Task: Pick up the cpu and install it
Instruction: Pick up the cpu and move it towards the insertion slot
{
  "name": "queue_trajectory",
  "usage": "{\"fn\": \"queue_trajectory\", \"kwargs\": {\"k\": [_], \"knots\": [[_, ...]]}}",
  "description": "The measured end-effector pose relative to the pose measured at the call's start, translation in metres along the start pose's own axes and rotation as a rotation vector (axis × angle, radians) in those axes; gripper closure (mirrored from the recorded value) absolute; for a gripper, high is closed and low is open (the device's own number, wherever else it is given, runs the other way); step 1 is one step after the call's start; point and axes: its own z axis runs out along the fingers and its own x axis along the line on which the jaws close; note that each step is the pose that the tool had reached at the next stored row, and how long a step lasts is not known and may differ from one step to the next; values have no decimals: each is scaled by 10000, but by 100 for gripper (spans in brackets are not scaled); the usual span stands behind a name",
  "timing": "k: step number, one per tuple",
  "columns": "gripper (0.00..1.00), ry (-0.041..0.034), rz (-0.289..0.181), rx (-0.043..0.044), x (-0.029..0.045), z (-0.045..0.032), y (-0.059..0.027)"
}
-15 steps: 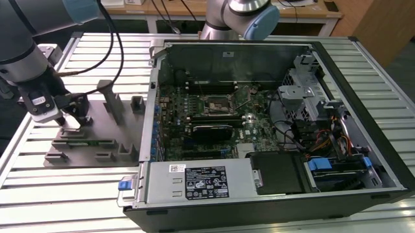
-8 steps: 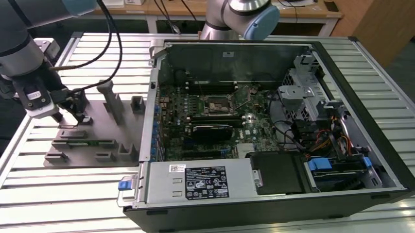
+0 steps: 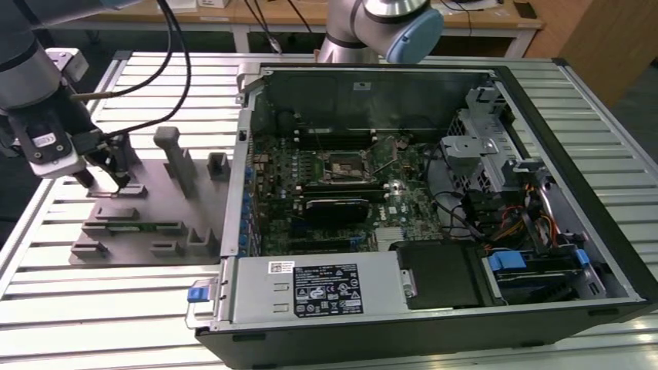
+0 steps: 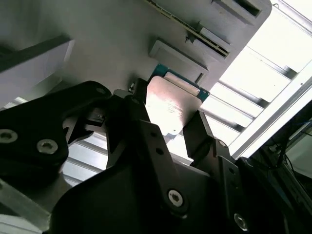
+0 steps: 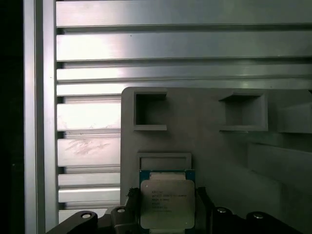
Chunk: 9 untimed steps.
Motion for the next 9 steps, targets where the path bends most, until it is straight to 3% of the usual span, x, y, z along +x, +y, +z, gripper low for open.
{"fn": "queue_trajectory", "kwargs": {"k": [2,3,7,8,9], "knots": [[46,-1,0,-1,-2,-61,3],[46,0,0,0,-6,-236,11],[46,-1,0,-1,-8,-314,14],[46,-1,0,0,-11,-440,20],[46,0,0,-1,-11,-458,21]]}}
